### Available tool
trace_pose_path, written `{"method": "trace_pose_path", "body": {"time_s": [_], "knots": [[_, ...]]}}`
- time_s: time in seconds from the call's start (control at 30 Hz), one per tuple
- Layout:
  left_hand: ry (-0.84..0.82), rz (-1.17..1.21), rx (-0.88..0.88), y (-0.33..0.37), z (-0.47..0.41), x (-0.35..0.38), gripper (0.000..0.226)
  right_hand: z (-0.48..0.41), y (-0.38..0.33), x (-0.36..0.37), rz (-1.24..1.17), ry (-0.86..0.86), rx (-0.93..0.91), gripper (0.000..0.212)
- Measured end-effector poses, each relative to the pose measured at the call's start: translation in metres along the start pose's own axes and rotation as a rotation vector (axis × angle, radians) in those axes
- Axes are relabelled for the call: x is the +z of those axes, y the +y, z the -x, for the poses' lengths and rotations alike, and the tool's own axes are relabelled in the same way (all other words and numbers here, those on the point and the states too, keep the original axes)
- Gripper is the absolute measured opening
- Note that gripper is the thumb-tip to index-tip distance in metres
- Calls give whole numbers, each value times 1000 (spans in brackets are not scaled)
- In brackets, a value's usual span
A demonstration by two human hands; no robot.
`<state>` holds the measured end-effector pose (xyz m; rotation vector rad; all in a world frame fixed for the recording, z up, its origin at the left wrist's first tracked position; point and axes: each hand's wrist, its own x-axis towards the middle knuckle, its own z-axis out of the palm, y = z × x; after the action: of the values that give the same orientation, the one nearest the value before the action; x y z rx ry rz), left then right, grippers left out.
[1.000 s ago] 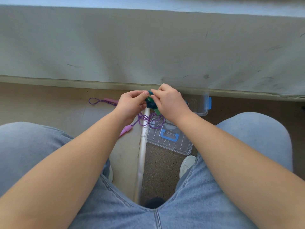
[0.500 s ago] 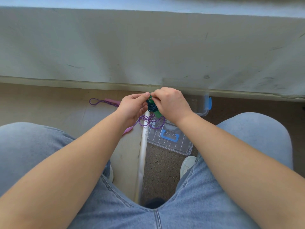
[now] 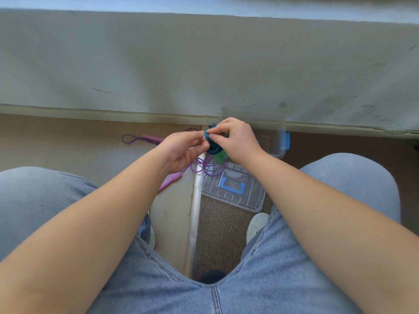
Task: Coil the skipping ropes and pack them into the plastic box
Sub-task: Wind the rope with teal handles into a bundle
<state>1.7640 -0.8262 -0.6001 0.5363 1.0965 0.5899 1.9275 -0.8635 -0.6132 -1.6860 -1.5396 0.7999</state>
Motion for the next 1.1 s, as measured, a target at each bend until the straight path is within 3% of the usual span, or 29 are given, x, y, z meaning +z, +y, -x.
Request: {"method": "trace_pose_path", "body": {"time_s": [0.2,0.33,0.5,0.7,0.83,1.0,1.1], "knots": [[-49,-87,-90,10,3,-4,12,-4,6,1,-219,-39,93,14],[-65,-307,-61,12,0,-12,22,-4,5,0,-377,-89,171,16],[-24,-379,26,2,2,5,14,-6,1,3,-499,-177,209,33],[168,-600,127,-7,-5,14,31,-6,1,7,-385,-241,226,9],[256,-509,142,-7,-15,12,30,-4,-1,4,-471,-360,248,14],[361,-204,101,0,-26,7,26,3,-13,6,-553,-551,274,17],[331,-224,117,-5,-26,10,29,2,-10,5,-580,-584,312,16]]}}
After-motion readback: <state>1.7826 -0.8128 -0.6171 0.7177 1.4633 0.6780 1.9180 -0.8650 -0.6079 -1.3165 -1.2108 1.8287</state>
